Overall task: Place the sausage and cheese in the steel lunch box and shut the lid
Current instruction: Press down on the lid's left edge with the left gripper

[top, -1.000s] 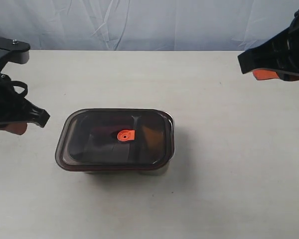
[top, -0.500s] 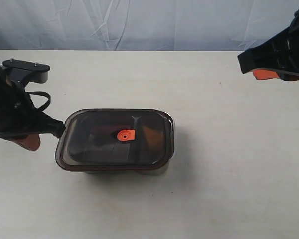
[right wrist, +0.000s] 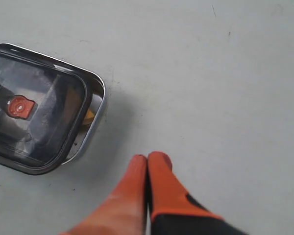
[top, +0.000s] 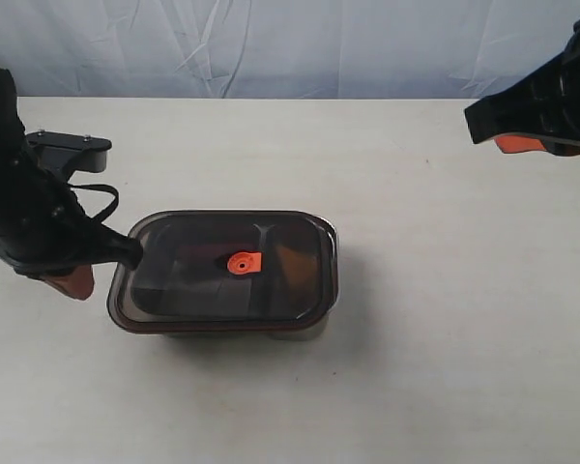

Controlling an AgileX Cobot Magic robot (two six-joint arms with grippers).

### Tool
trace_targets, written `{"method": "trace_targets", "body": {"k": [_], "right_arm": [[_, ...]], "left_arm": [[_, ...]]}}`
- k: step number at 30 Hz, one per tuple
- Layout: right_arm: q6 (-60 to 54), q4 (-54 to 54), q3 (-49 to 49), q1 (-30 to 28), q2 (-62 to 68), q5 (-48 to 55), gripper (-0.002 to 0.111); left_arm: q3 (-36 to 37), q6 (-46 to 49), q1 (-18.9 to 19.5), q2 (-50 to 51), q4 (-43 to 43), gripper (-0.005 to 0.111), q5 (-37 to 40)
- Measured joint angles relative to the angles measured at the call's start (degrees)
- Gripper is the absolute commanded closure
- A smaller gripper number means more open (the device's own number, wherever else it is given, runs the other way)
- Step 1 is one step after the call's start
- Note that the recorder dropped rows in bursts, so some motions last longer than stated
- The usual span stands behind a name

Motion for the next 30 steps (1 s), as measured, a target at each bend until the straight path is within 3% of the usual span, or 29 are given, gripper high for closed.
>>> {"method": "trace_targets", "body": {"k": [30], "right_arm": [[-0.1,-0.6,0.0,0.0,0.0,0.0,0.109]], "left_arm": [[0.4,-0.8,-2.9,5.0,-1.5,0.107,-5.8]]}}
